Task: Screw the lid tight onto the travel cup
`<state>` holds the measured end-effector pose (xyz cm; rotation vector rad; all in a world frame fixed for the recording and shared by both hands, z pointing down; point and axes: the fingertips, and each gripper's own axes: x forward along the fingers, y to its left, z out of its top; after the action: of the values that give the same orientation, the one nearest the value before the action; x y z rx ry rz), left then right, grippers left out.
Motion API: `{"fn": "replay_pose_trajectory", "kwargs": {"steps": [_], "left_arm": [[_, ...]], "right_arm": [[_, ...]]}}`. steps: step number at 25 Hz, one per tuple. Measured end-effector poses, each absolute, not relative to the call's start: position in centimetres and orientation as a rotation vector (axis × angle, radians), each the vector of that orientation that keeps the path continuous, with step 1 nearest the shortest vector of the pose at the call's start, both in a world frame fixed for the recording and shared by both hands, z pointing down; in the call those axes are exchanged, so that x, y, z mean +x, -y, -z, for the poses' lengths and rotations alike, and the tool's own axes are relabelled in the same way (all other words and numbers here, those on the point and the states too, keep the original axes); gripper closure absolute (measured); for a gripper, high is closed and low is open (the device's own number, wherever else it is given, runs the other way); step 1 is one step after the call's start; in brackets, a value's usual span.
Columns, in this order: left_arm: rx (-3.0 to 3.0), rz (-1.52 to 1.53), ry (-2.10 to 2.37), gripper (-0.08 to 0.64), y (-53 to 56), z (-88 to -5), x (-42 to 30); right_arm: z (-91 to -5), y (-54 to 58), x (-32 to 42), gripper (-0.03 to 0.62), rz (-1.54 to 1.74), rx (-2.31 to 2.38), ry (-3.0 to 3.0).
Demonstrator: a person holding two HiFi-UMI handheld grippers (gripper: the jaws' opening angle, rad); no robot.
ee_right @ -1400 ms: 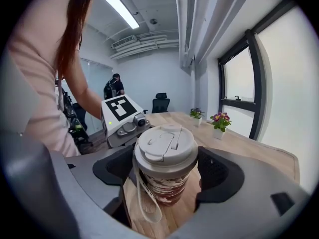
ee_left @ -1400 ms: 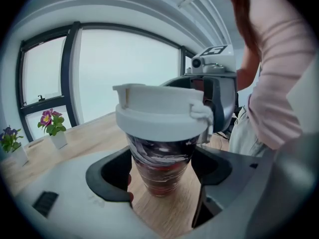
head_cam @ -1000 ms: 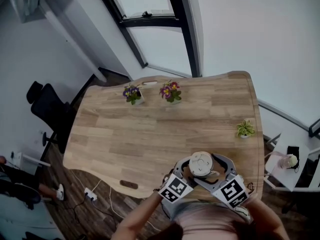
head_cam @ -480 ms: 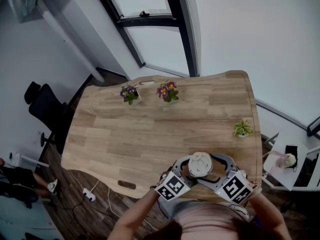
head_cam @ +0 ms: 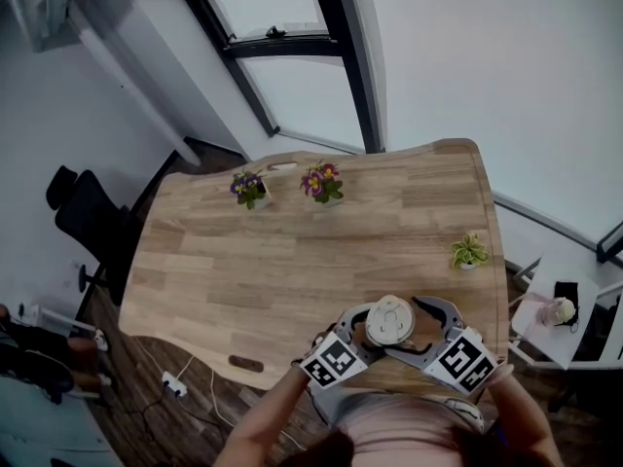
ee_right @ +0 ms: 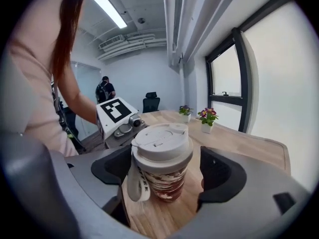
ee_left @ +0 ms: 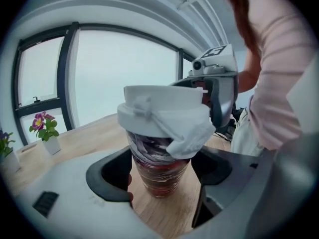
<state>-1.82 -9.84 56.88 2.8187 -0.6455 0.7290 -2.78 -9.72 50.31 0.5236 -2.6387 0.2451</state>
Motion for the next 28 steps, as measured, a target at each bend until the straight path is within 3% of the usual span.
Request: {"fn": "replay_pose_trajectory", "kwargs": {"steps": [5,13,23,28], "left_arm": [[2.837,-0.787,0.555,0.206,9.8,-56.9,-1.6],[2.778,-0.682,0.81,0.206,11.1,-56.8,-1.5],[2.843,-0.826,0.491,0.204,9.9,-57.0,-1.1],[2.801,-0.783,0.655,0.206,10.8,-56.9,-1.2]], "right_arm": [[-50.1,9.8,-3.1,0.21,-0.207,0.395,2.666],[-50.1,10.6,-3.0,0.21,-0.258,0.656,2.668],[-50.9,9.9,-2.8,0.206,-0.21,0.33,2.623],[-50.8,10.8,-2.9,0.207,-0.224,0.539,2.636]]}}
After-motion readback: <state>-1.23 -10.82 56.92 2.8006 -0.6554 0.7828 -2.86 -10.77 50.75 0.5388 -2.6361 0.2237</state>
